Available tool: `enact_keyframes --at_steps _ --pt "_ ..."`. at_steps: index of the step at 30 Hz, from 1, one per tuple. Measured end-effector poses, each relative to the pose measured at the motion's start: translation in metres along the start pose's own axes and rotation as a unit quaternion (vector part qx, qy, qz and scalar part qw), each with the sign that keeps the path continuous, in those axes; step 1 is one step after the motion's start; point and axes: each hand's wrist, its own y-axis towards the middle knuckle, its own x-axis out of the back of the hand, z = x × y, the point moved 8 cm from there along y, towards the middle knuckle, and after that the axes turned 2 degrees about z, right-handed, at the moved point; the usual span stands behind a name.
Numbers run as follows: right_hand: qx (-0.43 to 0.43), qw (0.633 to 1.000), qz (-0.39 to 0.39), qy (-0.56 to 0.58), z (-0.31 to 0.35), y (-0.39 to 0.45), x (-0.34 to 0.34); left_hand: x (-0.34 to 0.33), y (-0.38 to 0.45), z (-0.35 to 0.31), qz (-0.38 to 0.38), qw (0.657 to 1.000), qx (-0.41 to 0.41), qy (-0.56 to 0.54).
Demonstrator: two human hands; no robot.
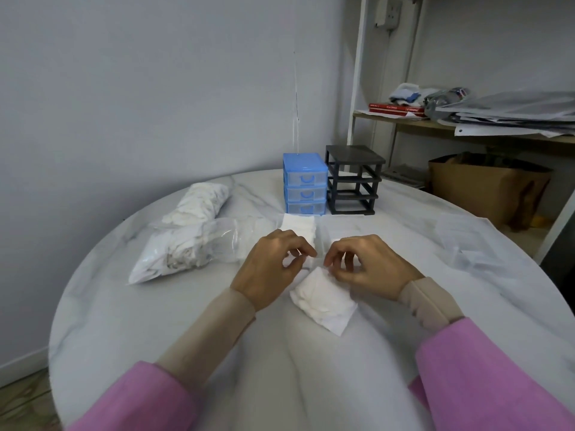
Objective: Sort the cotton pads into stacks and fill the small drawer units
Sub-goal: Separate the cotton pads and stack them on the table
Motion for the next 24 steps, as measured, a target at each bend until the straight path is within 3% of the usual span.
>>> enact_keyframes --at_steps 5,8,24 --pt "-0.019 0.995 0.094 0.001 0.001 -0.001 -0.020 -0.002 -0.012 0.001 0.017 0.997 0.029 -0.073" --pt "-0.039 0.993 0.112 0.012 -0.002 -0.001 -0.024 -0.005 -0.012 -0.002 0.026 0.992 0.049 -0.117" --pt "-0.027 0.987 0.043 0.154 -0.003 -0.001 -0.004 -0.006 -0.013 0.007 -0.009 0.972 0.115 -0.203"
